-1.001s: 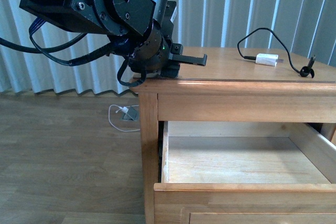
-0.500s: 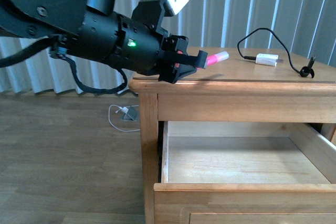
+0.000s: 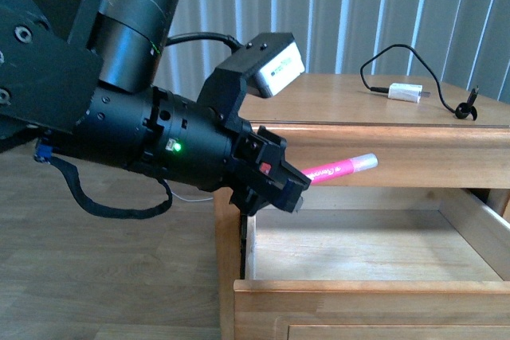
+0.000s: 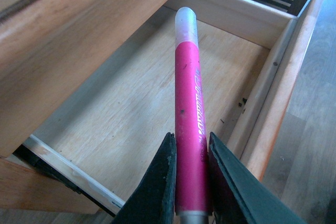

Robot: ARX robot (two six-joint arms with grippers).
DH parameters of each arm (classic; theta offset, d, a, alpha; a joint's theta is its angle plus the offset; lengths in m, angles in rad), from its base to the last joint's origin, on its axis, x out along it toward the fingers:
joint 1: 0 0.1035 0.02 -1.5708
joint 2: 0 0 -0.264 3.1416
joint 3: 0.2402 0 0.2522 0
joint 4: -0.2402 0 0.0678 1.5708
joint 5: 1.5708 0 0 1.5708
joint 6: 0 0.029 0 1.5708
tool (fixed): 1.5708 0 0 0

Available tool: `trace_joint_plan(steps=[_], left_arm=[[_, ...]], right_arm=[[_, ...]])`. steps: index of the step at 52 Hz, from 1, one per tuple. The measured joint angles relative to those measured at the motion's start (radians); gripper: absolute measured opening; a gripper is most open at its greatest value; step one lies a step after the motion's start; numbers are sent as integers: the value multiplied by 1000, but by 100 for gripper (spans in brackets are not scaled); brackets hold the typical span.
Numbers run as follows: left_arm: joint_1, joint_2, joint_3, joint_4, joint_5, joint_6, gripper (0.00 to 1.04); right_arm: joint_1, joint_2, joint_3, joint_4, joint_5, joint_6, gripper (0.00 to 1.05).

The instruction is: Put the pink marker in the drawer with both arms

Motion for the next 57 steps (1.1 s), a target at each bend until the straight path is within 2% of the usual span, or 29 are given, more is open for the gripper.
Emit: trace_joint_plan(steps=[20, 27, 31, 34, 41, 48, 57], left_arm=[[-49, 132, 18, 71, -126, -5, 16], [-56, 129, 25, 103, -157, -17, 36], [-56, 121, 21, 140, -217, -28, 51], [-53, 108, 8, 164, -253, -39, 58], [-24, 20, -48, 179, -359, -74, 79], [27, -118, -129, 181, -407, -114, 100], [143, -436, -336, 197, -354, -134, 99]], right_arm=[[0, 0, 0, 0, 0, 0, 96], [0, 0, 0, 0, 0, 0, 96], [0, 0, 0, 0, 0, 1, 96], [0, 0, 0, 0, 0, 0, 96], [0, 0, 0, 0, 0, 1, 96], [0, 0, 0, 0, 0, 1, 96], [0, 0, 0, 0, 0, 1, 96]])
